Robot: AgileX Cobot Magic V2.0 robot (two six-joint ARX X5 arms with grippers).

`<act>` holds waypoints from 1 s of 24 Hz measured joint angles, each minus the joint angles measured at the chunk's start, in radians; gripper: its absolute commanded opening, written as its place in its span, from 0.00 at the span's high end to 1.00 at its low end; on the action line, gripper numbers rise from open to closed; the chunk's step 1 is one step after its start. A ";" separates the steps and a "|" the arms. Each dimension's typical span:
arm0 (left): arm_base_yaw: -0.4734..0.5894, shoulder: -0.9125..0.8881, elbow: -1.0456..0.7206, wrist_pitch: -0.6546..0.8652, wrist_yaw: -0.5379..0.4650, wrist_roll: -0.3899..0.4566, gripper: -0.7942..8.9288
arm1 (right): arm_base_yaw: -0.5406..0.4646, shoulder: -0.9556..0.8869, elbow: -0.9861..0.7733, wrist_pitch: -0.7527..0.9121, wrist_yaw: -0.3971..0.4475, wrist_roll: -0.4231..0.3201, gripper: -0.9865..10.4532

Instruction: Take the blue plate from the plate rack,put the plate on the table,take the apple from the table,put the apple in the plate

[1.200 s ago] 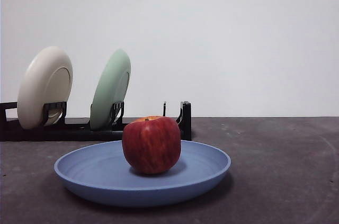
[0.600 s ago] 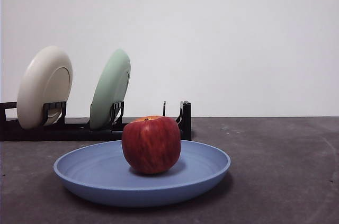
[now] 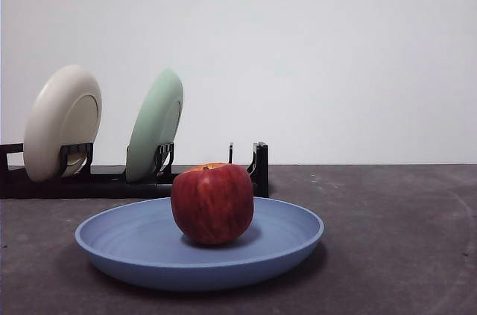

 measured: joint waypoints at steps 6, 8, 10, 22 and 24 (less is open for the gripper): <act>0.000 0.000 0.000 0.000 0.000 0.000 0.92 | -0.318 -0.159 -0.354 0.614 -0.288 -0.259 0.91; 0.000 0.000 0.000 0.000 0.000 0.000 0.92 | -0.376 -0.196 -0.460 0.705 -0.356 -0.255 0.91; 0.000 0.000 0.000 0.000 0.000 0.000 0.92 | -0.416 -0.231 -0.552 0.758 -0.391 -0.237 0.91; 0.000 0.000 0.000 0.000 0.000 0.000 0.92 | -0.475 -0.449 -0.912 0.880 -0.367 -0.134 0.91; 0.000 0.000 0.000 0.000 0.000 0.000 0.92 | -0.488 -0.472 -0.944 0.882 -0.366 -0.108 0.91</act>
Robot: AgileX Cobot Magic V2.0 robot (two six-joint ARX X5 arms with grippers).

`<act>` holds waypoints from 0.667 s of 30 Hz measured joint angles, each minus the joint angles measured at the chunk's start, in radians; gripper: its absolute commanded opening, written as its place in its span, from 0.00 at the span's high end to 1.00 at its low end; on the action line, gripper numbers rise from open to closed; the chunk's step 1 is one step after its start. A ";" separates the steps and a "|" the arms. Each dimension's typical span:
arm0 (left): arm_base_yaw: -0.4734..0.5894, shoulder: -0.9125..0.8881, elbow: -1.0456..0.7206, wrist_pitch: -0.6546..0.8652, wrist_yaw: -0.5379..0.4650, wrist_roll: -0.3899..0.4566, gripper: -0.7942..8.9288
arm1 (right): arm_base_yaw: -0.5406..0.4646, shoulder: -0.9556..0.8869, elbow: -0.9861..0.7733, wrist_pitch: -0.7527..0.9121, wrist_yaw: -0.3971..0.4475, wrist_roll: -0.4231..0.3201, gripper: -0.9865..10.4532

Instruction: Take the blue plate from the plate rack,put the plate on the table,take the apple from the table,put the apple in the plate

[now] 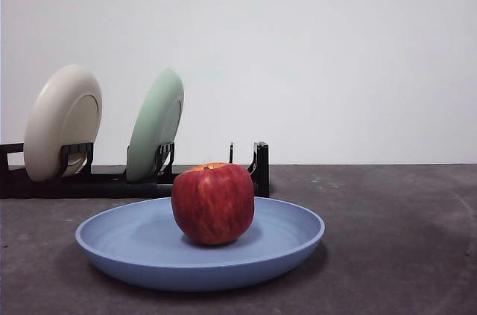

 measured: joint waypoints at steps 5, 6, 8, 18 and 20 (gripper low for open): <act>0.000 0.000 0.000 0.000 0.000 0.000 0.92 | -0.004 -0.019 -0.037 -0.014 0.000 0.037 0.91; 0.000 0.000 0.000 0.000 0.000 0.000 0.92 | -0.005 -0.019 -0.037 -0.020 0.002 0.037 0.91; 0.000 0.000 0.000 0.000 0.000 0.000 0.92 | -0.010 -0.020 -0.037 -0.036 0.004 0.037 0.91; 0.000 0.000 0.000 0.000 0.000 0.000 0.92 | -0.014 -0.020 -0.037 -0.064 0.010 -0.010 0.91; 0.000 0.000 0.000 0.000 0.000 0.000 0.92 | -0.014 -0.020 -0.037 -0.064 0.008 -0.014 0.91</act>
